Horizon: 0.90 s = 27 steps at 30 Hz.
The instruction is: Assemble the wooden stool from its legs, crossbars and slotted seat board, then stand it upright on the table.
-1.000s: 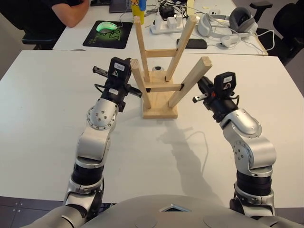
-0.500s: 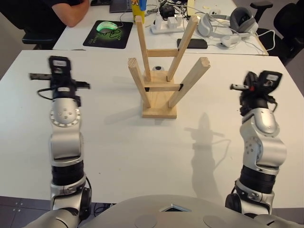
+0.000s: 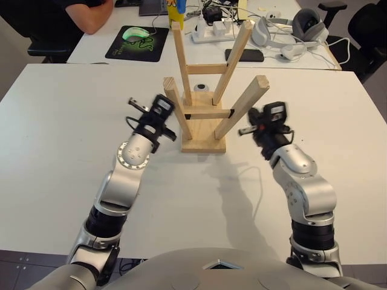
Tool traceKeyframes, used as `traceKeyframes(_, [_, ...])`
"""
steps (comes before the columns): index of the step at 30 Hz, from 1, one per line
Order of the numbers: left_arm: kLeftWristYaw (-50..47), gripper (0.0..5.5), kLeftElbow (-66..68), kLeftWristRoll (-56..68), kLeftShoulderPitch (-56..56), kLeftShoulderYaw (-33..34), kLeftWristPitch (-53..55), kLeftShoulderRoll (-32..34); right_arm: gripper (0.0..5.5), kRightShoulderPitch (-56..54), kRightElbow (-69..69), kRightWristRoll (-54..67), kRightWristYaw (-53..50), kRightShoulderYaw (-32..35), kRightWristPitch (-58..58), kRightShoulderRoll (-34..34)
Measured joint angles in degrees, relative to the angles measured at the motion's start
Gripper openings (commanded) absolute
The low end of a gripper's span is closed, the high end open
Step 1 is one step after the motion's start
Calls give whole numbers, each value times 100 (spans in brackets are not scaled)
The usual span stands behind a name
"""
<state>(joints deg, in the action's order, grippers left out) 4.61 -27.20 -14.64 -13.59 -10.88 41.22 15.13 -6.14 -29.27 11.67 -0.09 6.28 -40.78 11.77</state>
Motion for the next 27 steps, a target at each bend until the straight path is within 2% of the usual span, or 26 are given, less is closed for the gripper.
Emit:
traceKeyframes(1, [-361,0,-72,-156,35,557,-39,19,1,-37,-18,-19,-301,492,171,-47])
traceKeyframes(3, [-675,0,-203,-295,38,1044,-154,97,1,-121,-99,-125,-495,856,335,-46])
traceKeyframes(6, [-833,0,-330,-224,14,1201,-485,-124,1,-388,-288,-99,-503,738,612,-217])
traceKeyframes(7, [-715,0,-325,-70,-23,1102,-607,-217,1,-481,-304,28,-364,559,614,-282])
traceKeyframes(10, [-40,0,-336,389,-210,206,-928,-594,1,-587,-391,236,390,-630,599,-360])
traceKeyframes(15, [162,0,-442,331,-243,-186,-885,-495,1,-245,-168,125,400,-647,107,-80])
traceKeyframes(19, [448,0,-109,366,-157,-297,-724,-410,1,-410,308,183,434,62,219,133])
traceKeyframes(21, [311,0,10,197,-130,-115,-666,-310,1,-722,478,217,462,498,585,324])
traceKeyframes(24, [125,0,138,10,-131,162,-667,-164,1,-1564,575,541,524,1018,1220,405])
traceKeyframes(27, [100,0,288,-11,-137,212,-722,-138,1,-2684,837,1058,658,1216,1577,404])
